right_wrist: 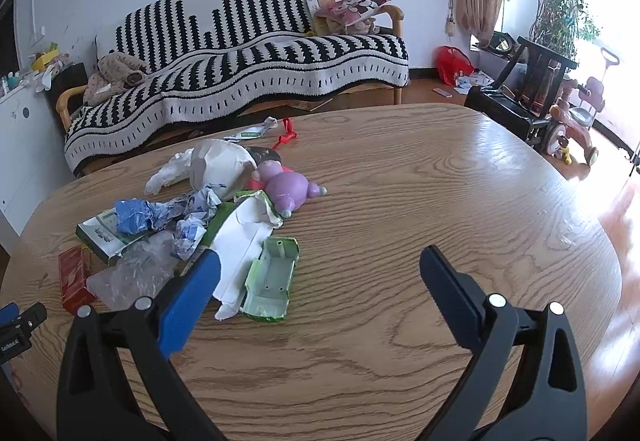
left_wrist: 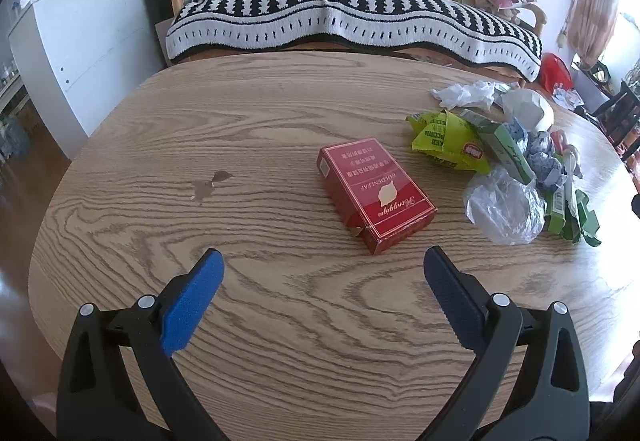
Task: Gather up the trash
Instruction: 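Move both grippers toward the red box and green plastic tray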
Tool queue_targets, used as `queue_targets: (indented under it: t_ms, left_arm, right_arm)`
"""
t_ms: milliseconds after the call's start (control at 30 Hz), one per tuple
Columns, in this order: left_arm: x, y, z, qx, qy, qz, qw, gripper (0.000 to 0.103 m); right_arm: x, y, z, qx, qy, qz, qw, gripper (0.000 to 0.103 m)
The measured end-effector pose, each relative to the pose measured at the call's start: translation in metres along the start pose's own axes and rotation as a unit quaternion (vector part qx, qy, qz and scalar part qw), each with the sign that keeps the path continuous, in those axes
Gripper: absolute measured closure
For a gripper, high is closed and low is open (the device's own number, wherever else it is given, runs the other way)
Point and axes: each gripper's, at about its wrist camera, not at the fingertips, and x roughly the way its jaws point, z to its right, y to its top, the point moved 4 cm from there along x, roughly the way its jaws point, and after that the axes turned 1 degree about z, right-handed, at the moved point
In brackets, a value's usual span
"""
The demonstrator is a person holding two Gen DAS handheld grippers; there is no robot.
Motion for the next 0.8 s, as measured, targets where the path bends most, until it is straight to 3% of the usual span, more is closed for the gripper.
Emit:
queue_targets:
  t_ms: [300,533,733,800]
  left_arm:
    - [-0.001,0.001,0.001,0.001,0.001,0.002,1.0,0.006]
    - [0.009,0.0,0.0,-0.02,0.01,-0.006,0.9997,0.006]
    - [0.011,0.003,0.011,-0.017,0.01,0.014,0.9997,0.006]
    - [0.015,0.001,0.015,-0.014,0.01,-0.003,0.9998,0.006]
  right_arm:
    - [0.002,-0.001,0.0,0.008,0.004,-0.036,0.999,0.007]
    - [0.004,0.0,-0.001,0.005,0.006,-0.022,1.0,0.007]
    - [0.004,0.002,0.006,0.012,0.015,-0.012,1.0,0.007]
    - [0.005,0.003,0.011,0.021,0.022,-0.011,0.999,0.007]
